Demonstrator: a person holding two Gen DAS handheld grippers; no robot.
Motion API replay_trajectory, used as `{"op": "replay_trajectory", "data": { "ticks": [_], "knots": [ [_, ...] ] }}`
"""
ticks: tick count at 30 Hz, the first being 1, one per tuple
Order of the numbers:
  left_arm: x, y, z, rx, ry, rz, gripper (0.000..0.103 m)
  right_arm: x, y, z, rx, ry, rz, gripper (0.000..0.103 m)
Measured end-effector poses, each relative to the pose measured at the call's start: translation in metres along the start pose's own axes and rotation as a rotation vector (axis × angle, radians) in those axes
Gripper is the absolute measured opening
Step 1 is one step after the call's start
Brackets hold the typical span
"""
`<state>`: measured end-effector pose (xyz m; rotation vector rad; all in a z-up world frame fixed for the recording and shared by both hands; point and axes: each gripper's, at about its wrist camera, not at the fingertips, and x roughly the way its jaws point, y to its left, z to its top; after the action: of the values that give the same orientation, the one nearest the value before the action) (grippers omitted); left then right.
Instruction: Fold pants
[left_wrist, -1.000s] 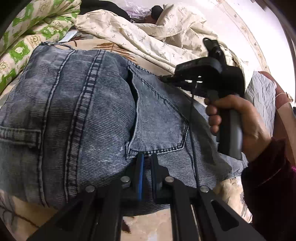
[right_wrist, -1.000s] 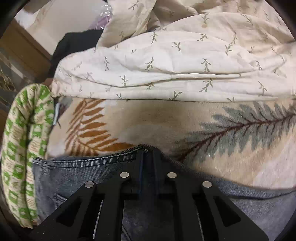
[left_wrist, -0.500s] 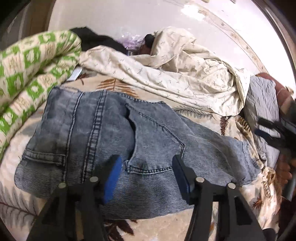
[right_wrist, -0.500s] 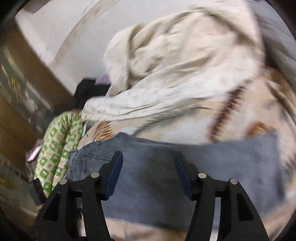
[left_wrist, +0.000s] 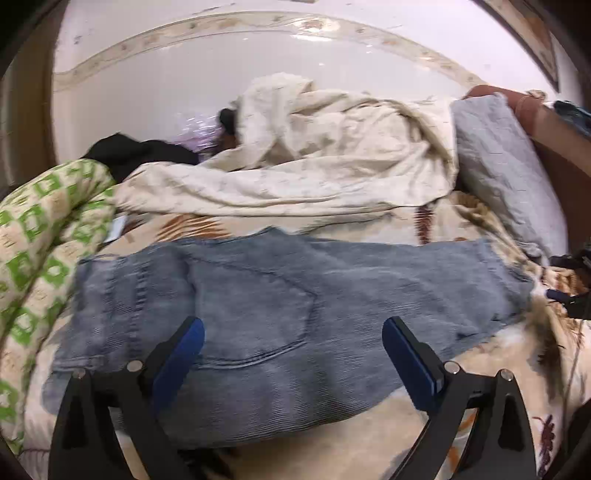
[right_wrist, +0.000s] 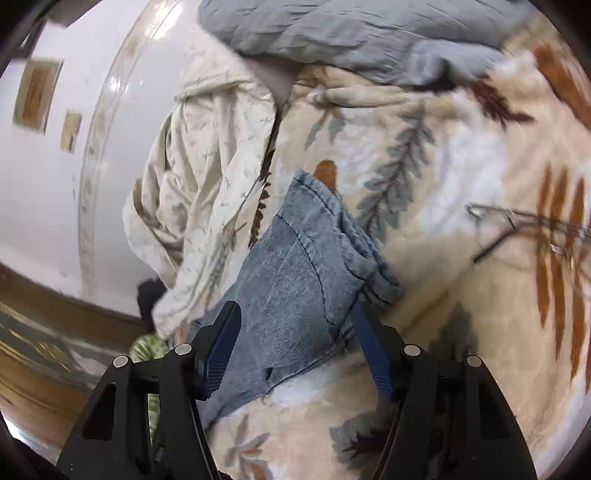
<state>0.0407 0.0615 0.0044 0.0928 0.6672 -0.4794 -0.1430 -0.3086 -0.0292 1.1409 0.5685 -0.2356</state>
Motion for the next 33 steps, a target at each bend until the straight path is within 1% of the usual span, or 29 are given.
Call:
{"op": "replay_trajectory", "data": {
  "ticks": [5, 7, 9, 10, 13, 17, 19, 20, 21, 22, 23, 25, 27, 29, 30, 31, 33],
  "knots": [
    [0.007, -0.019, 0.002, 0.058, -0.001, -0.014, 0.099, 0.015, -0.022, -0.001, 0.062, 0.051, -0.010, 0.064],
    [0.009, -0.027, 0.000, 0.092, 0.001, -0.011, 0.099, 0.024, -0.029, 0.000, 0.099, 0.065, -0.036, 0.064],
    [0.007, -0.032, -0.002, 0.114, -0.008, -0.016, 0.099, 0.035, -0.028, 0.001, 0.109, 0.080, -0.046, 0.064],
    [0.006, -0.033, -0.002, 0.119, -0.013, -0.024, 0.099, 0.036, -0.030, 0.003, 0.109, 0.075, -0.053, 0.064],
    [0.000, -0.035, -0.001, 0.113, -0.033, -0.082, 0.099, 0.043, -0.033, 0.006, 0.111, 0.029, -0.072, 0.062],
    [-0.006, -0.034, 0.000, 0.098, -0.043, -0.169, 0.099, 0.046, -0.043, 0.007, 0.164, -0.022, -0.032, 0.061],
    [-0.006, -0.032, 0.001, 0.077, -0.041, -0.204, 0.099, 0.044, -0.047, 0.004, 0.182, -0.057, -0.016, 0.059],
    [-0.005, -0.033, 0.003, 0.068, -0.033, -0.228, 0.099, 0.042, -0.048, 0.002, 0.188, -0.083, -0.015, 0.053],
    [-0.002, -0.034, 0.004, 0.058, -0.021, -0.243, 0.099, 0.040, -0.050, -0.001, 0.196, -0.107, -0.018, 0.043],
    [0.003, -0.037, 0.007, 0.052, -0.002, -0.254, 0.099, 0.038, -0.054, -0.004, 0.210, -0.135, -0.024, 0.038],
    [0.009, -0.041, 0.012, 0.053, 0.018, -0.270, 0.099, 0.038, -0.056, -0.006, 0.216, -0.141, -0.031, 0.030],
    [0.023, -0.054, 0.024, 0.056, 0.048, -0.298, 0.099, 0.038, -0.057, -0.006, 0.221, -0.143, -0.020, 0.030],
    [0.042, -0.075, 0.045, 0.060, 0.089, -0.335, 0.099, 0.037, -0.058, -0.004, 0.234, -0.134, -0.003, 0.030],
    [0.065, -0.103, 0.069, 0.084, 0.126, -0.391, 0.099, 0.038, -0.058, -0.002, 0.250, -0.121, 0.007, 0.030],
    [0.076, -0.118, 0.079, 0.107, 0.147, -0.410, 0.099, 0.038, -0.057, -0.002, 0.253, -0.118, 0.007, 0.030],
    [0.087, -0.136, 0.090, 0.146, 0.168, -0.421, 0.099, 0.037, -0.057, -0.003, 0.257, -0.120, 0.010, 0.030],
    [0.111, -0.174, 0.110, 0.227, 0.213, -0.467, 0.099, 0.036, -0.057, -0.004, 0.258, -0.127, 0.016, 0.030]
  ]
}}
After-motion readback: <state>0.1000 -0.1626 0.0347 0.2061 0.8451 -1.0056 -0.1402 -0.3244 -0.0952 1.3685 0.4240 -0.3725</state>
